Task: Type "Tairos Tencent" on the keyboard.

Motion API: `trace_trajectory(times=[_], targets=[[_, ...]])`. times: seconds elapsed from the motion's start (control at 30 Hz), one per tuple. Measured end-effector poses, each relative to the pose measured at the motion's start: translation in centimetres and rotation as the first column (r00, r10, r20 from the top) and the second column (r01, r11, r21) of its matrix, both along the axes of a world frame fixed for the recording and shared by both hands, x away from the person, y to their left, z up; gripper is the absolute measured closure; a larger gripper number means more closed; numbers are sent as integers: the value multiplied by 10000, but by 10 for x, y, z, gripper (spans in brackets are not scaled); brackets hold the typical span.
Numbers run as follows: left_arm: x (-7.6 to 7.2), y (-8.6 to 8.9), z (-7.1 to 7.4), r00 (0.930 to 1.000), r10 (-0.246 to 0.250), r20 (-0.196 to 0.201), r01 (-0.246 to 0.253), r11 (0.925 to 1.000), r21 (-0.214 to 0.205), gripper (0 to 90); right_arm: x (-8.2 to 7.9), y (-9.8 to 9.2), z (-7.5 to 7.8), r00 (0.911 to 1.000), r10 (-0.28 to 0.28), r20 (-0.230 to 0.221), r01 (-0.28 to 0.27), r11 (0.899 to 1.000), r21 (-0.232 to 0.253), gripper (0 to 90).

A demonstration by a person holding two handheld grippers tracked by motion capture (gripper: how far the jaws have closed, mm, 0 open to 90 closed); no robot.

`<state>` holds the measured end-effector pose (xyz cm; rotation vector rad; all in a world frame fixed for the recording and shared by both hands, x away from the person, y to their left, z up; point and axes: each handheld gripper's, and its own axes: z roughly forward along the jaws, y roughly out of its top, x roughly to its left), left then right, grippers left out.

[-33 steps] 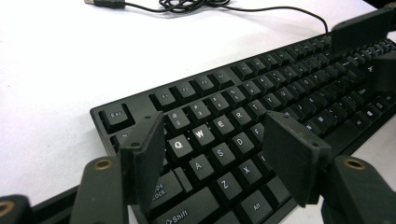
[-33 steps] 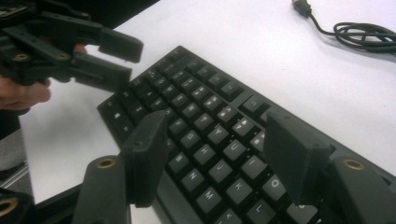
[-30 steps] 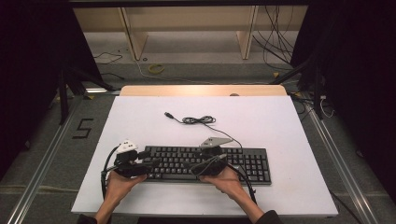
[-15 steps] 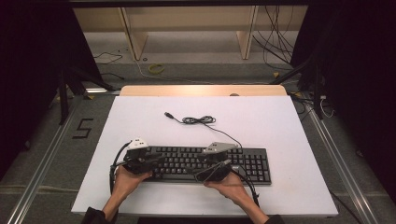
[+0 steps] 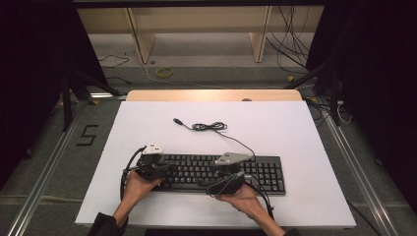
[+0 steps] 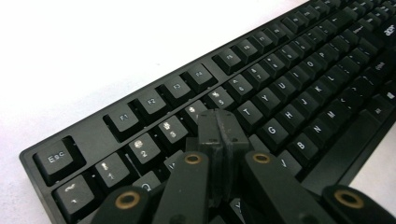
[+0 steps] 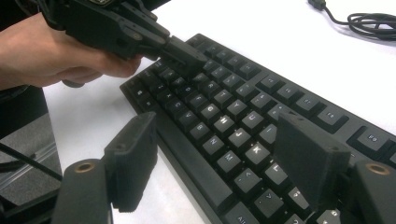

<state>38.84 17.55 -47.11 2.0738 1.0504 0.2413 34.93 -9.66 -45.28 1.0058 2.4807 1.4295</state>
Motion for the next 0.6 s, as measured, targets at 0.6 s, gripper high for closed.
trace_trajectory(times=[0.6], targets=[[4, -3, -6, 9995, -14, -327, 20, 9998, 181, 896, -1, 0, 1, 10000, -41, 18, 41, 10000, -38, 317]])
